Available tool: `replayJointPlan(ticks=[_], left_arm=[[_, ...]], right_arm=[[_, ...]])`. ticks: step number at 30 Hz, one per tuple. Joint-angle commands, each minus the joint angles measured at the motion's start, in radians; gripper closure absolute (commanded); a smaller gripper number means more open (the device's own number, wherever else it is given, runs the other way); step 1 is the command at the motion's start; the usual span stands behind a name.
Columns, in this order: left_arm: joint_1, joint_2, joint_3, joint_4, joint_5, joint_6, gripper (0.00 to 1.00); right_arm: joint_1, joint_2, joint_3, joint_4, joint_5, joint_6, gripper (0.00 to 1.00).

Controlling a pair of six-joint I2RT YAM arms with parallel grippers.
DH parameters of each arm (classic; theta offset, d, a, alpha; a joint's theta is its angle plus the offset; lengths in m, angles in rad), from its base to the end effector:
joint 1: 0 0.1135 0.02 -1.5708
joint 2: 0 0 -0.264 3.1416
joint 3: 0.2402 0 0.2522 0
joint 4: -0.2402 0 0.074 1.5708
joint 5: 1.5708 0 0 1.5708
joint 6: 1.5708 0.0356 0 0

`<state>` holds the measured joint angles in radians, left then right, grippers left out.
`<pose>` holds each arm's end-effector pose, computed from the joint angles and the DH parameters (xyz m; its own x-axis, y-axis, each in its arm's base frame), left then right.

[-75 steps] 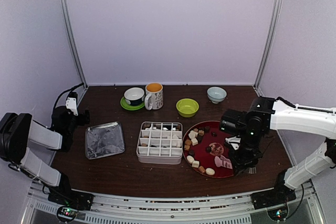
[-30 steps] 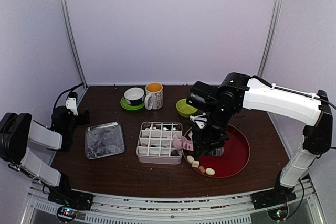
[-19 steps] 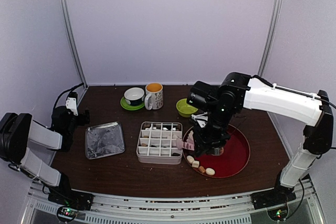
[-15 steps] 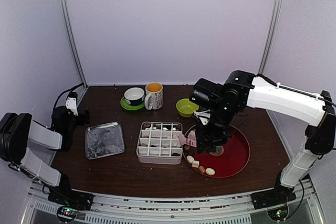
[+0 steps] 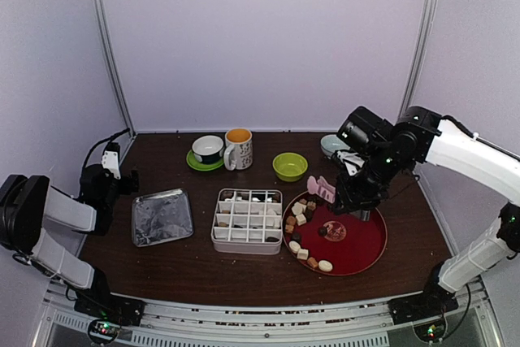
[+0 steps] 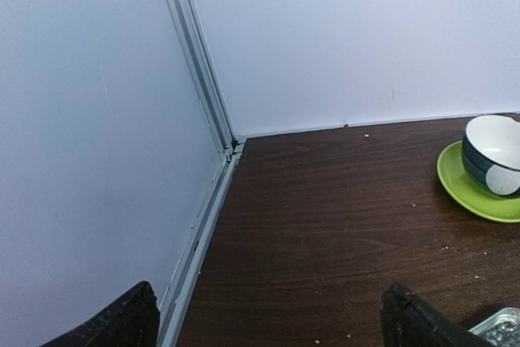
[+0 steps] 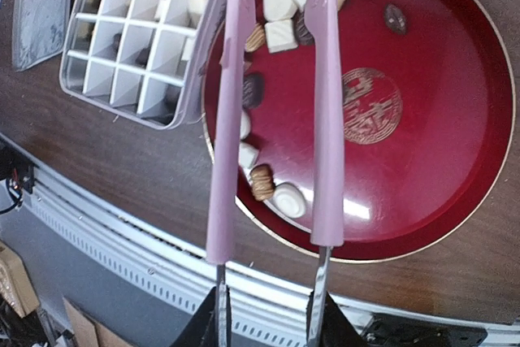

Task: Pack the chocolate
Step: Place the fake chocolate in the empty pocket of the box, then pick up the fake chocolate from the plate.

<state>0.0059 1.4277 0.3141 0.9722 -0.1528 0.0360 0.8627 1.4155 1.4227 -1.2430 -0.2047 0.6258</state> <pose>0.2524 0.0069 0.1661 -0.1465 0.0347 -0.9886 -0.1513 0.9868 0.0571 0.1633 0.2018 0.3333 -0.9589 -0.2381 -0.1540 -0.2782 0.8952 0.3482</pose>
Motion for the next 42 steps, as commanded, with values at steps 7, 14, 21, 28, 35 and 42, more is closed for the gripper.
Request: replayJointPlan(ticks=[7,14,21,28,35,42], left_arm=[[0.007,-0.003,0.008,0.058,0.007,0.01,0.02],[0.008,-0.003,0.008,0.058,0.008,0.01,0.02],[0.008,-0.003,0.009,0.058,0.008,0.009,0.02],[0.008,-0.003,0.008,0.057,0.007,0.009,0.02],[0.008,-0.003,0.008,0.058,0.007,0.01,0.02],[0.008,-0.003,0.008,0.057,0.007,0.01,0.02]], right_arm=[[-0.036,-0.055,-0.2,0.253,0.134,-0.129,0.7],[-0.038,-0.053,-0.136,0.249,0.116,-0.169,0.71],[-0.037,-0.123,-0.259,0.397,0.156,-0.147,0.72],[-0.036,-0.141,-0.284,0.371,0.175,-0.144,0.73],[-0.036,-0.15,-0.286,0.341,0.221,-0.13,0.74],[-0.037,-0.237,-0.356,0.33,0.21,-0.132,0.71]])
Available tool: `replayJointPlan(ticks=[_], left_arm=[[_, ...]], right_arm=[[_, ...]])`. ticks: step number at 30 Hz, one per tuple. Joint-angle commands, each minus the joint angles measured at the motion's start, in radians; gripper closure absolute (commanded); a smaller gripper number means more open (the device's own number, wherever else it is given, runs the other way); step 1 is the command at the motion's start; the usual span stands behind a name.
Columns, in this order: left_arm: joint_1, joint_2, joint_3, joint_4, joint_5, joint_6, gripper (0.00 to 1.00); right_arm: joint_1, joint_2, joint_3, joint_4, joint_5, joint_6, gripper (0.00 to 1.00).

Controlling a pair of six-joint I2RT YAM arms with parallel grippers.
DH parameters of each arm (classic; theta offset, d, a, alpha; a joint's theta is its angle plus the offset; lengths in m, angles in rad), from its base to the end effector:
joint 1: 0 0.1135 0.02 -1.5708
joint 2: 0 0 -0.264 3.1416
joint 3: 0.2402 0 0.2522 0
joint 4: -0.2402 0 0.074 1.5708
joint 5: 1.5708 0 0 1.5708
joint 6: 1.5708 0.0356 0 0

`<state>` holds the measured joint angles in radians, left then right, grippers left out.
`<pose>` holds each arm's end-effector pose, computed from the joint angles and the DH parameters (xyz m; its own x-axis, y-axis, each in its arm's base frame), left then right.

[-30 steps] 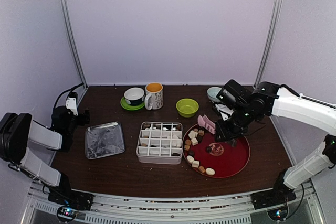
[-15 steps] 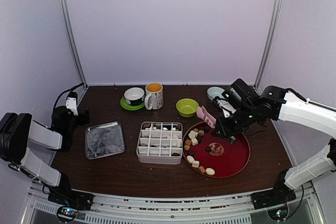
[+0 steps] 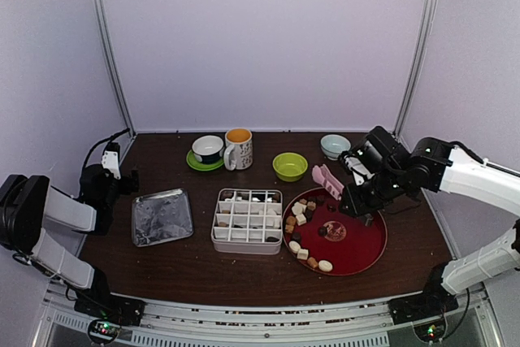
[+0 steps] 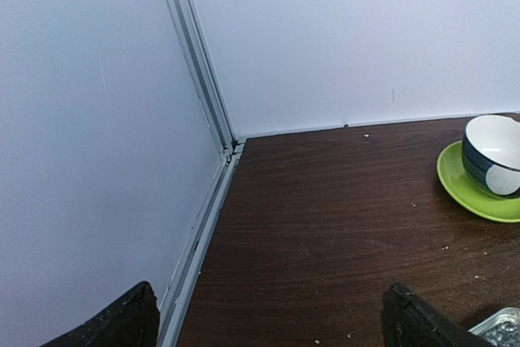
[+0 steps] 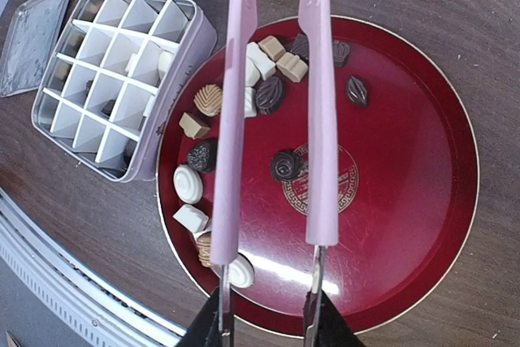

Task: Pack the chocolate
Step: Pick up the fake chocolate from the plate.

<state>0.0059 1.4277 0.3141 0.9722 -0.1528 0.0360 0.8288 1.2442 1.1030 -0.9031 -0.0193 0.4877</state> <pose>0.2524 0.0069 0.1661 -0.1465 0.0347 -0.9886 -0.1513 0.9868 0.0571 0.1626 0.1784 0.2937 -0.8645 -0.2497 -0.4361 -0.3831 0.8892 0.2502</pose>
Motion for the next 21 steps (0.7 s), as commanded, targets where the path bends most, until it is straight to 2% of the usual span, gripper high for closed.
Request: replayJointPlan(ticks=[1,14,21], left_arm=[[0.007,-0.003,0.009,0.058,0.008,0.009,0.02],[0.007,-0.003,0.008,0.059,0.007,0.009,0.02],[0.008,-0.003,0.009,0.058,0.007,0.007,0.02]], right_arm=[[-0.003,-0.072,-0.046,-0.013,0.014,0.008,0.71],[-0.003,-0.094,-0.093,0.016,0.09,0.057,0.74],[-0.004,-0.076,-0.128,-0.031,0.113,0.074,0.73]])
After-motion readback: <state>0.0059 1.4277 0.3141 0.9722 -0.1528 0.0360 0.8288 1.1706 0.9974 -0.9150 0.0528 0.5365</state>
